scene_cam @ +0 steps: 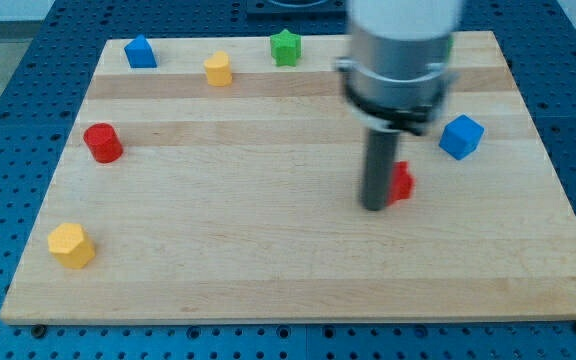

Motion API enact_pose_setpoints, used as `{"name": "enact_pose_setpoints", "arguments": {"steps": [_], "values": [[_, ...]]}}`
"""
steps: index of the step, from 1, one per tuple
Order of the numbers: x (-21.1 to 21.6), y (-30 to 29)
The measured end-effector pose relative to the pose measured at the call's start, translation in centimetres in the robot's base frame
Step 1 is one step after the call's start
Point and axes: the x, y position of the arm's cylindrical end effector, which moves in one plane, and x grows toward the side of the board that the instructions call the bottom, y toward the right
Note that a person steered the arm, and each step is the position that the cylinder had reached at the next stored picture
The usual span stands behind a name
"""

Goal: Push the red star toward the right bottom

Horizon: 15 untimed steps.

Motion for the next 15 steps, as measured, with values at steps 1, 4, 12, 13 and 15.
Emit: {"name": "enact_pose_setpoints", "arguments": {"steps": [1,4,12,13,15], "values": [[0.4,-0.9],[-5.1,-3.4],[5.5,15.2],[1.0,16.0],[0.5,11.2]]}}
